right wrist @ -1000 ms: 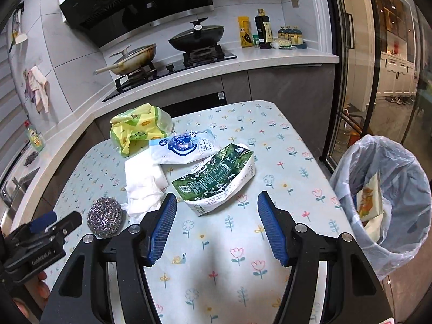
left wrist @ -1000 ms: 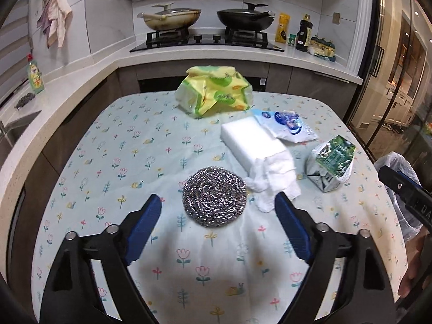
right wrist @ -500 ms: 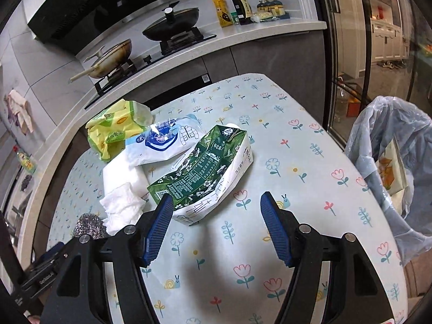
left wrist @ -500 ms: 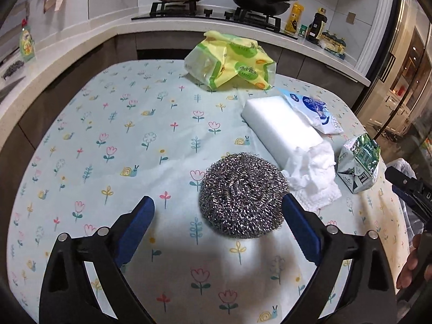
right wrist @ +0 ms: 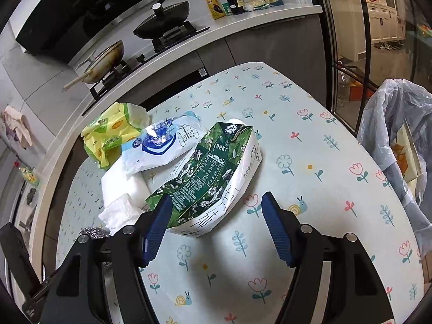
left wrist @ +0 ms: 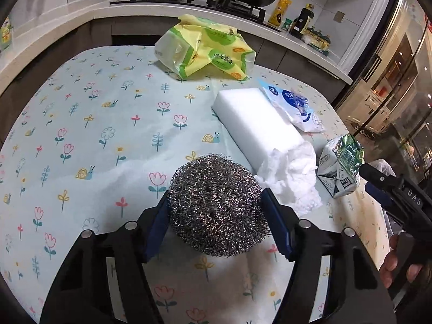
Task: Collect trash
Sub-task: 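Grasp the steel wool scrubber with the left gripper while the right gripper grasps a white tissue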
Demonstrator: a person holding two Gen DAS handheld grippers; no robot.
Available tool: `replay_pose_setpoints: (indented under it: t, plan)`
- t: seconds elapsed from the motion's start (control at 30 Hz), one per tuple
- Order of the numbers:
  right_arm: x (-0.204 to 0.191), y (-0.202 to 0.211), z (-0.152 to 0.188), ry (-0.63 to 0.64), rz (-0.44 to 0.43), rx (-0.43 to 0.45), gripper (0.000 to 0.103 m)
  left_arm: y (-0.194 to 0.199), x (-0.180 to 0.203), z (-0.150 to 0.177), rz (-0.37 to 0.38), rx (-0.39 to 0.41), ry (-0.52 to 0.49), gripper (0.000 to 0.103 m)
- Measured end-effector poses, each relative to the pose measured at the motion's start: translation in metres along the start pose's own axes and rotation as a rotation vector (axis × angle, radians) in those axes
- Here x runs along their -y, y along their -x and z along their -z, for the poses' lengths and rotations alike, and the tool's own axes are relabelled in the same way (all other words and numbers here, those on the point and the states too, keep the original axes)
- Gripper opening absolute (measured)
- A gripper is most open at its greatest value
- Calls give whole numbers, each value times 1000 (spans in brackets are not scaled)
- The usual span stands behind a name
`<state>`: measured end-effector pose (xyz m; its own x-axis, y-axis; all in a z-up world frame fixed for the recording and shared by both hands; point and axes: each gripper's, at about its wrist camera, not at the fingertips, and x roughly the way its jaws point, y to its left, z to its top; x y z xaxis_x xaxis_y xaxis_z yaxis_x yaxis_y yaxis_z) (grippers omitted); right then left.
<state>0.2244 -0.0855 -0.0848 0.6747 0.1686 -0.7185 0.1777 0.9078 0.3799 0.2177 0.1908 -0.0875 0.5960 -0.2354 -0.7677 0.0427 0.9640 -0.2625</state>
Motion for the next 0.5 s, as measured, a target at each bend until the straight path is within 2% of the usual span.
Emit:
replay_pose_setpoints:
  t: [0.13,0.33,0.5]
  plan:
    - [-7,11,6,19,-26,10,66,11,6,2,-10,28,-20,48]
    - [-34,24,15,75,-86,15,66,21,3,-2,-23,44,-14,44]
    - [-65,10,25,155,-110,-32,66,33,-1,-5,-32,72,-6,44]
